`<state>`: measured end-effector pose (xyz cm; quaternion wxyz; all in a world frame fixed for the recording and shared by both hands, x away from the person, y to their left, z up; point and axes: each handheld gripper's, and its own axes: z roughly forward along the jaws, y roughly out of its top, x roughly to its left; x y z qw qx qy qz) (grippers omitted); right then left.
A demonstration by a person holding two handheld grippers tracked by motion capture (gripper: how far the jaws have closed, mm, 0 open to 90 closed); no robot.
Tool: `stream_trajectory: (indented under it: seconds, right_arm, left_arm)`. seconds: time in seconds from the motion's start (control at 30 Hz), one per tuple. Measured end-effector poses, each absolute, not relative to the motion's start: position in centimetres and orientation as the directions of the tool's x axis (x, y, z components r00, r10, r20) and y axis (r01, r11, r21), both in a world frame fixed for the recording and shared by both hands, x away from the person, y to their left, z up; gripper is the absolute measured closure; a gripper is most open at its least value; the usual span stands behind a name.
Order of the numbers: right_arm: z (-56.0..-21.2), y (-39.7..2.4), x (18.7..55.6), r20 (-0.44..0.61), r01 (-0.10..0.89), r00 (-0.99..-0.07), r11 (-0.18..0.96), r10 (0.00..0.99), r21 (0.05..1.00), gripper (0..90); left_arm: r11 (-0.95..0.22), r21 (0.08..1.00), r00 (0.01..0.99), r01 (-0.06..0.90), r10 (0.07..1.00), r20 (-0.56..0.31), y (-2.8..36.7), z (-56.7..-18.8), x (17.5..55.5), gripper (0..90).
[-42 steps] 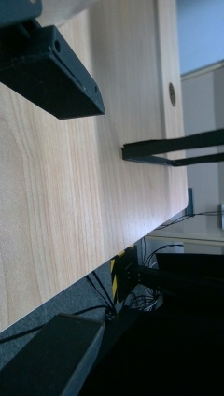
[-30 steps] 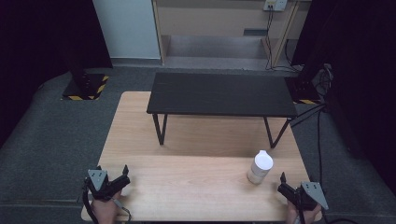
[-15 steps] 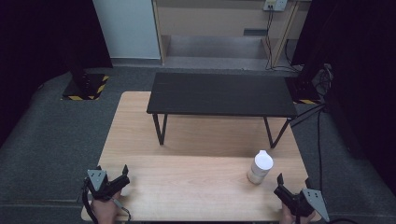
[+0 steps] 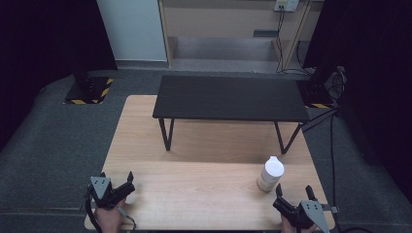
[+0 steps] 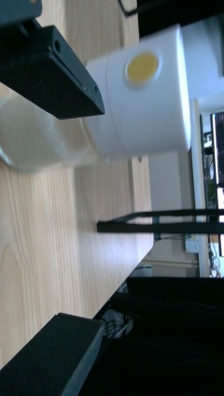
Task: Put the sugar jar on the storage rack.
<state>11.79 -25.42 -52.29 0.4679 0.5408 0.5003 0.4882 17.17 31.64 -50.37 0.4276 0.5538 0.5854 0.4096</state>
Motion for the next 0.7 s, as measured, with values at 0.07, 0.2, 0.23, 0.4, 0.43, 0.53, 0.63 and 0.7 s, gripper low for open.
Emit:
stream_trajectory:
  seconds: [0.07,0.2,0.23,0.4,0.43,0.53,0.63,0.7]
  right_arm:
    - [-52.3,-24.9,11.7,0.061,0.076,0.009,-0.062,0.998,0.995,0.6]
    - [-52.2,-24.3,11.8,0.054,0.074,-0.008,-0.053,0.999,0.996,0.6]
    - [-52.2,-24.1,11.8,0.052,0.076,-0.013,-0.051,0.999,0.996,0.6]
    - [-52.0,-22.9,12.5,0.035,0.072,-0.036,-0.032,0.999,0.997,0.6]
    - [-52.0,-22.9,12.5,0.035,0.072,-0.036,-0.032,0.999,0.997,0.6]
    - [-51.8,-21.8,13.0,0.022,0.068,-0.026,-0.02,0.999,0.997,0.6]
    - [-51.7,-21.2,13.4,0.013,0.061,-0.017,-0.012,1.0,0.998,0.6]
    - [-51.6,-20.4,13.9,0.003,0.059,-0.002,-0.003,1.0,0.998,0.8]
  left_arm:
    - [0.052,0.953,-0.021,0.298,0.999,-0.048,31.7,-50.4,17.2,0.0]
    - [0.054,0.954,-0.021,0.295,0.999,-0.05,31.7,-50.4,17.1,0.0]
    - [0.055,0.954,-0.021,0.294,0.998,-0.051,31.7,-50.4,17.1,0.0]
    - [0.06,0.955,-0.021,0.292,0.998,-0.057,31.8,-50.4,17.1,0.0]
    - [0.06,0.955,-0.021,0.292,0.998,-0.057,31.8,-50.4,17.1,0.0]
    - [0.06,0.955,-0.02,0.292,0.998,-0.057,31.8,-50.4,17.1,0.0]
    - [0.061,0.955,-0.02,0.291,0.998,-0.058,31.8,-50.5,17.1,0.0]
    - [0.063,0.955,-0.019,0.29,0.998,-0.06,31.8,-50.5,17.1,0.0]
